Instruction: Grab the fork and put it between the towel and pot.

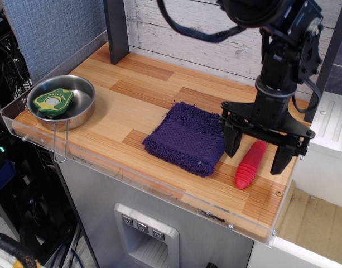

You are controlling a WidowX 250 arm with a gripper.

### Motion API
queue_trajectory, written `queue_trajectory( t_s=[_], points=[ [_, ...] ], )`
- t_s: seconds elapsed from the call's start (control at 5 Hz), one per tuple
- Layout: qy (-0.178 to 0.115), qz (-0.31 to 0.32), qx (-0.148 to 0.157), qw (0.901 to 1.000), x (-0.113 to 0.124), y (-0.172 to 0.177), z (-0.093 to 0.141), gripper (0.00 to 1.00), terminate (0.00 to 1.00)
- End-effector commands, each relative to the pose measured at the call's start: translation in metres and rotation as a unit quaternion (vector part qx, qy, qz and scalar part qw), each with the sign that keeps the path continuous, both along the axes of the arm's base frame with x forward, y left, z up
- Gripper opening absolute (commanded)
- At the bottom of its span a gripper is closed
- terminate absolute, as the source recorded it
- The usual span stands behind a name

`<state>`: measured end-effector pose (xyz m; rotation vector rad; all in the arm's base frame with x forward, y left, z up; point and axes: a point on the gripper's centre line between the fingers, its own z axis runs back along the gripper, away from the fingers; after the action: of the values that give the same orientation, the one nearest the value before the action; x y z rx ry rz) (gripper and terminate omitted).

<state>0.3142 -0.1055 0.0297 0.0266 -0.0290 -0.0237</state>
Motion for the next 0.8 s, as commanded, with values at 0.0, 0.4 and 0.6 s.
queue_trajectory(
  t_s=[0.0, 0.4, 0.6],
  points=[
    [0.009, -0.002, -0.001, 1.0, 0.0045, -0.0039, -0.0144, 1.0, 0.0],
    [0.013, -0.017, 0.006, 0.9998, 0.0074, -0.0094, -0.0237, 0.0, 0.0],
    [0.002, -0.026, 0.012, 0.9996, 0.0066, -0.0102, -0.0171, 0.0, 0.0]
  ],
)
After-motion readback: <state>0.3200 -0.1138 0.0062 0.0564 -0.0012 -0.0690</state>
